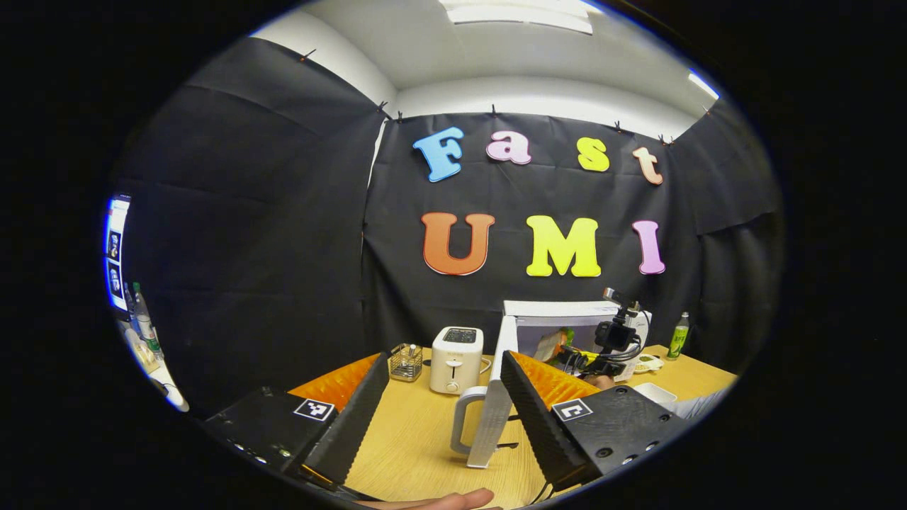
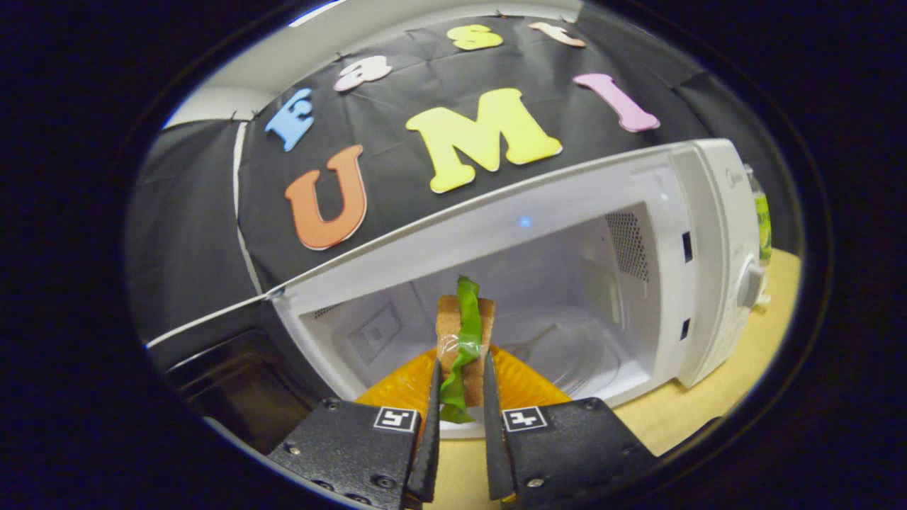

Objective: Open the microwave oven with the left hand, put the food in, and close the microwave oven.

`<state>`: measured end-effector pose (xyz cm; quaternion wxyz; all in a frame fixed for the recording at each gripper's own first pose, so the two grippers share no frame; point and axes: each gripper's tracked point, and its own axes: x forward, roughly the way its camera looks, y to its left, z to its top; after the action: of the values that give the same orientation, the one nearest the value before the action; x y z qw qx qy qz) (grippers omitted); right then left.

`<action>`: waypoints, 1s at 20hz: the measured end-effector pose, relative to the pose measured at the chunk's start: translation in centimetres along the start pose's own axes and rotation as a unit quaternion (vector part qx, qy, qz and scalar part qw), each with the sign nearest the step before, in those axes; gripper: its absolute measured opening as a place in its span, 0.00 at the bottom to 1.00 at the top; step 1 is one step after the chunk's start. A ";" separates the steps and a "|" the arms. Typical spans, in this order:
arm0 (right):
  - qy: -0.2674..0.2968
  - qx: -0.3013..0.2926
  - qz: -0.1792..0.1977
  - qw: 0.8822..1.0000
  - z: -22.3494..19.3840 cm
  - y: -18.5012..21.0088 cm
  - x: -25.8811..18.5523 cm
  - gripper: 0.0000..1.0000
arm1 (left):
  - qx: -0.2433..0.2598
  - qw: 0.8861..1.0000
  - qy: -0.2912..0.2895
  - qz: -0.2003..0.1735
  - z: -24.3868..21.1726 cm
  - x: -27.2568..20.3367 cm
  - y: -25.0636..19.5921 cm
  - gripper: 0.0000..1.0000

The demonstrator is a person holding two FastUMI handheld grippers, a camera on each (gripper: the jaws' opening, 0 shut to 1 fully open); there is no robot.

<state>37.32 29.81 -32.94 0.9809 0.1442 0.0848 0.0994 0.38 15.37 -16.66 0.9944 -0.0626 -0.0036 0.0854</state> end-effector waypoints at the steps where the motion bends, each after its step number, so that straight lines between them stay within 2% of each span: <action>1: -0.004 0.017 -0.004 1.000 0.1 -0.3 0.7 0.25 | 0.000 1.000 0.000 0.000 -0.1 0.2 0.0 0.95; 2: -0.003 0.035 -0.008 0.999 0.0 -0.7 1.4 0.31 | -0.001 1.000 0.000 -0.001 -0.2 0.3 0.0 0.95; 7: 0.017 0.120 -0.044 0.992 -1.4 -4.1 3.0 0.33 | -0.005 1.000 0.016 0.000 -1.3 1.1 -0.2 0.95; 8: 0.028 0.133 -0.049 0.990 -1.8 -4.7 3.4 0.29 | -0.006 1.000 0.013 -0.001 -1.2 1.1 -0.3 0.95; 9: 0.038 0.137 -0.053 0.988 -2.1 -5.2 3.8 0.34 | -0.007 1.000 0.012 -0.004 -1.1 1.2 -0.3 0.95; 11: 0.041 0.135 -0.054 0.988 -2.0 -5.5 3.9 0.35 | -0.007 1.000 0.015 -0.008 -1.6 1.5 -0.5 0.95; 12: 0.042 0.137 -0.056 0.988 -2.2 -5.5 4.0 0.35 | -0.007 1.000 0.018 -0.009 -1.8 1.5 -0.6 0.84; 13: 0.042 0.139 -0.062 0.987 -2.3 -5.8 4.0 0.31 | -0.009 1.000 0.021 -0.013 -2.2 1.6 -0.7 0.95; 14: 0.042 0.137 -0.066 0.987 -2.5 -6.0 4.0 0.41 | -0.010 1.000 0.024 -0.017 -2.5 1.6 -0.9 0.95; 15: 0.041 0.132 -0.072 0.988 -2.5 -6.2 4.0 0.39 | -0.012 0.999 0.027 -0.018 -2.7 1.7 -0.9 0.95; 16: 0.040 0.125 -0.080 0.988 -2.5 -6.4 3.7 0.48 | -0.012 0.999 0.030 -0.017 -2.9 1.6 -0.7 0.95; 17: 0.038 0.116 -0.091 0.988 -2.3 -6.8 3.6 0.46 | -0.012 0.999 0.032 -0.013 -3.2 1.5 -0.4 0.84; 18: 0.035 0.100 -0.105 0.989 -2.3 -7.4 3.5 0.51 | -0.012 0.999 0.038 -0.005 -3.6 1.6 0.1 0.95; 19: 0.035 0.082 -0.117 0.989 -2.2 -7.9 3.3 0.51 | -0.012 0.999 0.042 0.004 -4.1 1.7 0.7 0.95; 20: 0.037 0.067 -0.124 0.989 -2.2 -8.0 3.4 0.67 | -0.012 0.999 0.045 0.011 -4.5 1.7 1.3 0.95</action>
<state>41.50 23.62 -37.87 0.9699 0.1941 0.1453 -0.0240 1.92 16.34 -21.25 0.9917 -0.0785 0.0412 0.0935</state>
